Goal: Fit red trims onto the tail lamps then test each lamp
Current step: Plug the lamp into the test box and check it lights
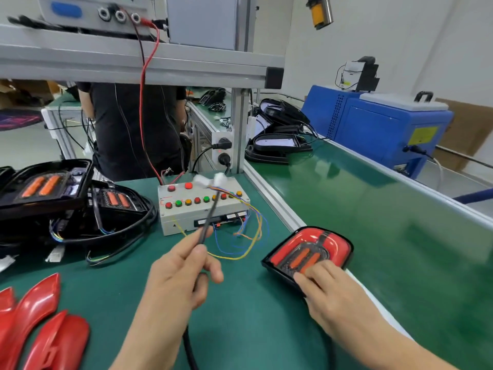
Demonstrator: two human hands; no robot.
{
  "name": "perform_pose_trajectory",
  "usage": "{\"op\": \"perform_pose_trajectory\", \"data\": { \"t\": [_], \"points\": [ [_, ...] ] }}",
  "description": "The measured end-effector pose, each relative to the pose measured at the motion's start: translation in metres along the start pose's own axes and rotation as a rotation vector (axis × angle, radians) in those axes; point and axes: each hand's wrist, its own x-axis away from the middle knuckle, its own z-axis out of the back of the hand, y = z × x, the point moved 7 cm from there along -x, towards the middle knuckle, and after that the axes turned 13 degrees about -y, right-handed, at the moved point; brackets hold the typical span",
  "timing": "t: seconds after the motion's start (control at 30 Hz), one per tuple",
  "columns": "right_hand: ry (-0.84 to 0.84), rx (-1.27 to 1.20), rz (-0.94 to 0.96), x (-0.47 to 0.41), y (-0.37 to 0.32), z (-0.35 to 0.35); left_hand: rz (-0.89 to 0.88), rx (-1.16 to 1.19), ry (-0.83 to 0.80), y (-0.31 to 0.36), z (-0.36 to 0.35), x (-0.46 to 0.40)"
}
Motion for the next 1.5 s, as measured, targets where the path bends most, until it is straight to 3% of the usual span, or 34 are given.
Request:
{"op": "perform_pose_trajectory", "data": {
  "t": [0.1, 0.27, 0.33, 0.4, 0.5, 0.57, 0.63, 0.77, 0.9, 1.03, 1.13, 1.23, 1.3, 1.37, 1.43, 1.5],
  "points": [
    [-0.12, -0.206, -0.07, -0.004, 0.009, 0.006, -0.003, -0.111, -0.055, -0.003, -0.013, -0.011],
    [-0.207, -1.352, -0.484, -0.043, 0.04, 0.016, -0.114, -0.394, -0.137, 0.009, -0.028, -0.035],
    [-0.134, -1.829, -0.579, -0.064, 0.04, 0.017, -0.229, -0.632, -0.246, 0.024, -0.037, -0.039],
    [0.043, -2.186, -0.599, -0.082, 0.043, 0.027, -0.331, -0.856, -0.331, 0.035, -0.043, -0.038],
    [0.306, -2.469, -0.634, -0.091, 0.053, 0.037, -0.475, -1.081, -0.369, 0.049, -0.04, -0.038],
    [0.297, -2.463, -0.599, -0.091, 0.056, 0.037, -0.544, -1.206, -0.376, 0.051, -0.03, -0.039],
    [0.143, -2.382, -0.53, -0.088, 0.051, 0.031, -0.558, -1.347, -0.411, 0.04, -0.019, -0.039],
    [-0.071, -2.375, -0.591, -0.064, 0.026, -0.004, -0.242, -1.459, -0.557, -0.012, 0.009, -0.041],
    [0.036, -2.469, -0.614, -0.047, 0.016, -0.028, 0.083, -0.998, -0.605, -0.031, 0.027, -0.047],
    [0.128, -2.51, -0.567, -0.044, 0.01, -0.03, 0.22, -0.716, -0.584, -0.033, 0.027, -0.054],
    [0.183, -2.564, -0.54, -0.048, 0.001, -0.029, 0.294, -0.414, -0.675, -0.033, 0.024, -0.052],
    [0.258, -2.657, -0.522, -0.053, -0.007, -0.03, 0.306, -0.342, -0.664, -0.037, 0.026, -0.056],
    [0.253, -2.695, -0.439, -0.057, -0.018, -0.028, 0.309, -0.534, -0.552, -0.044, 0.034, -0.067],
    [0.178, -2.621, -0.298, -0.059, -0.032, -0.022, 0.259, -1.115, -0.434, -0.048, 0.043, -0.081],
    [0.087, -2.276, -0.182, -0.056, -0.043, -0.014, 0.208, -1.579, -0.256, -0.045, 0.049, -0.088],
    [0.083, -1.951, -0.096, -0.058, -0.046, -0.002, 0.223, -1.671, -0.034, -0.035, 0.056, -0.092]
  ]
}}
